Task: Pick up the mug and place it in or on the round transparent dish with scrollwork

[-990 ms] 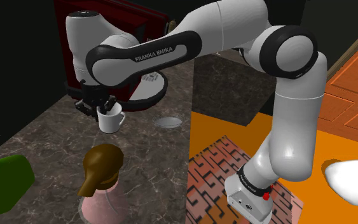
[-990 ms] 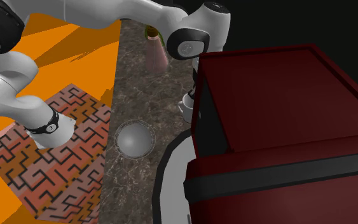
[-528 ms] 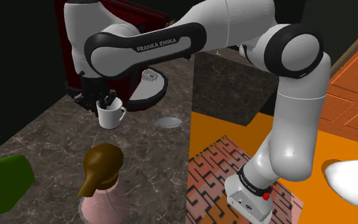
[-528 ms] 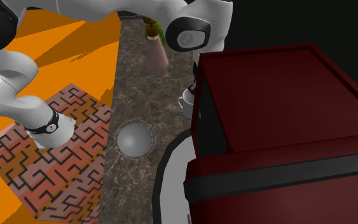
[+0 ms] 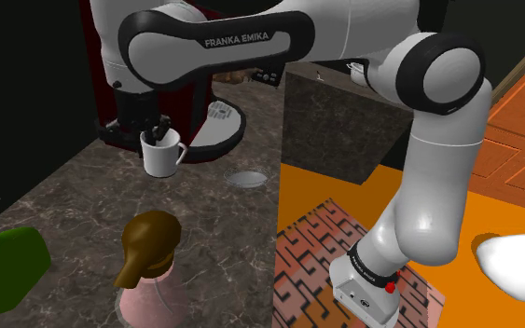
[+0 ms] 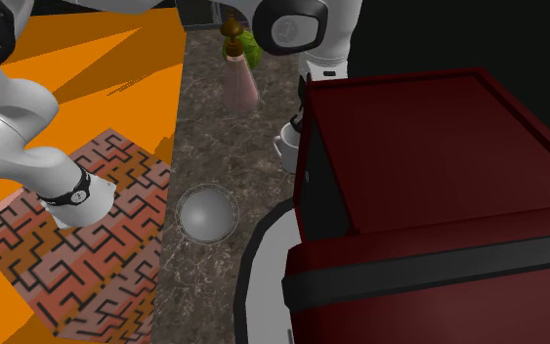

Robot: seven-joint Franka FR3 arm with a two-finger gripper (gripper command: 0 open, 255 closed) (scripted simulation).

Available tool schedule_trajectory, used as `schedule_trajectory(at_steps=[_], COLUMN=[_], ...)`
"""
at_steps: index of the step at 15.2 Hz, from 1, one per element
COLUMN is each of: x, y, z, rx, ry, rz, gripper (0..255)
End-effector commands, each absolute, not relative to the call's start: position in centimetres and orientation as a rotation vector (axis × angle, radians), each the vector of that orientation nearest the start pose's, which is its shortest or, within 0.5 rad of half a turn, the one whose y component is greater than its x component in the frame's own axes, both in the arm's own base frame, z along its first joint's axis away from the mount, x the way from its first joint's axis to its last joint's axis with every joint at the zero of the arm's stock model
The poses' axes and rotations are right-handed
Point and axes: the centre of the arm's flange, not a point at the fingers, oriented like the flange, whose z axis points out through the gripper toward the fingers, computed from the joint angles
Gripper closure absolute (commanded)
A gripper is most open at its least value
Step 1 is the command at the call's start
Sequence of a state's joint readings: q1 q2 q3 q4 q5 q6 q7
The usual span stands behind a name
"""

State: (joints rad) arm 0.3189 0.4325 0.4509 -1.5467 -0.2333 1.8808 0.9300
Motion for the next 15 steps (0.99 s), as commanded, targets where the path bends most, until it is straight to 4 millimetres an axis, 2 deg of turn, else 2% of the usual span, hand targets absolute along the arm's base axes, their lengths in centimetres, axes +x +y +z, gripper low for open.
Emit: schedule_trajectory(at_steps=[1,9,10,15], x=[51.9,51.9,51.9,48.6], y=[42.1,42.1,42.1,36.4], z=[42.6,46.9,46.9,47.4], rx=[-3.199,-3.199,-3.199,-3.199], ry=[0.183,0.183,0.183,0.183], rz=[0.013,0.013,0.013,0.013], gripper=[255,255,255,255])
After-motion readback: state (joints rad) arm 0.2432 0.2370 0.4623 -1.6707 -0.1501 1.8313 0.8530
